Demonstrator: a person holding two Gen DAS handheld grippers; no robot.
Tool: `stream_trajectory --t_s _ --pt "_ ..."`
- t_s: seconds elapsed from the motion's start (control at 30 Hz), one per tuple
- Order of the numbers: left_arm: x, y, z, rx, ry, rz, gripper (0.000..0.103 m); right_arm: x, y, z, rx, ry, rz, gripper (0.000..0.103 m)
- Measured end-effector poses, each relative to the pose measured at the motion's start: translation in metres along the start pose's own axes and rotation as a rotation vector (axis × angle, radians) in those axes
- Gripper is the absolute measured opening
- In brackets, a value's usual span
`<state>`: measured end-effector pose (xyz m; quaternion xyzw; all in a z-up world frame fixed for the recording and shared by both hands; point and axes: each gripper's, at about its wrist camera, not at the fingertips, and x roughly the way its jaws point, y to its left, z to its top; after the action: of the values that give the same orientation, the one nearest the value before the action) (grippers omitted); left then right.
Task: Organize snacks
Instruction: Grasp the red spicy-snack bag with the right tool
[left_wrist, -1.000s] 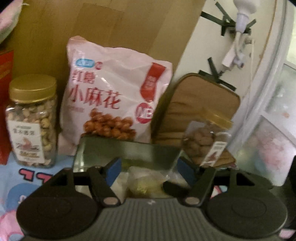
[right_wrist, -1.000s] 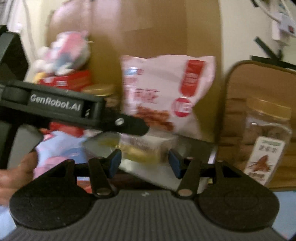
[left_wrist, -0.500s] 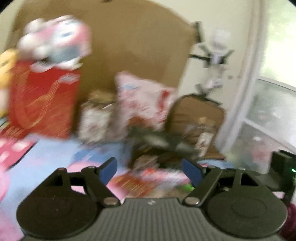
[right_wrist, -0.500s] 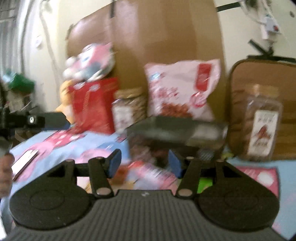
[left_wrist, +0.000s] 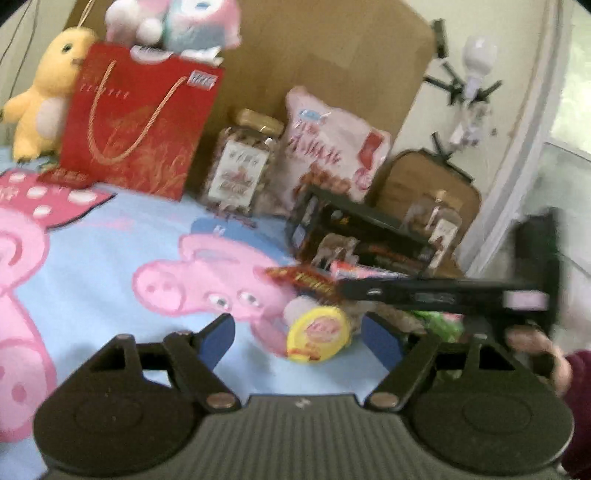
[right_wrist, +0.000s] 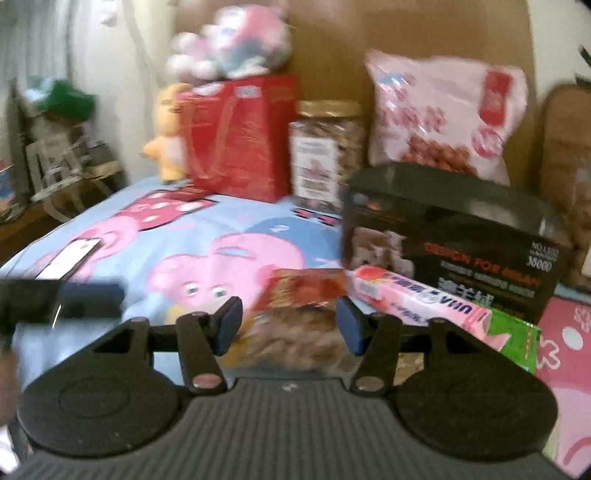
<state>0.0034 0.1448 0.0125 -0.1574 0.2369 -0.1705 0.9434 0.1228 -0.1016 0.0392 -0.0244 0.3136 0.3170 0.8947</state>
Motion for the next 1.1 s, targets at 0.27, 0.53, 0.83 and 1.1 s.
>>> stream_trajectory --t_s 0.27,0.53,0.83,1.1 --pt "-0.008 0.006 -0.003 -0.023 -0.051 -0.040 0.080 0.045 -0.013 0.013 0.149 0.105 0.011 0.071" --pt "-0.006 0.012 -0.001 -0.061 -0.048 -0.050 0.080 0.041 0.024 0.005 -0.040 0.111 -0.005 0.058" --pt "-0.004 0.012 -0.001 -0.058 -0.035 -0.047 0.080 -0.020 0.022 -0.012 -0.107 0.024 -0.030 0.054" --pt "-0.003 0.009 -0.001 -0.044 -0.025 -0.052 0.080 -0.076 0.025 -0.055 -0.132 0.001 0.078 0.031"
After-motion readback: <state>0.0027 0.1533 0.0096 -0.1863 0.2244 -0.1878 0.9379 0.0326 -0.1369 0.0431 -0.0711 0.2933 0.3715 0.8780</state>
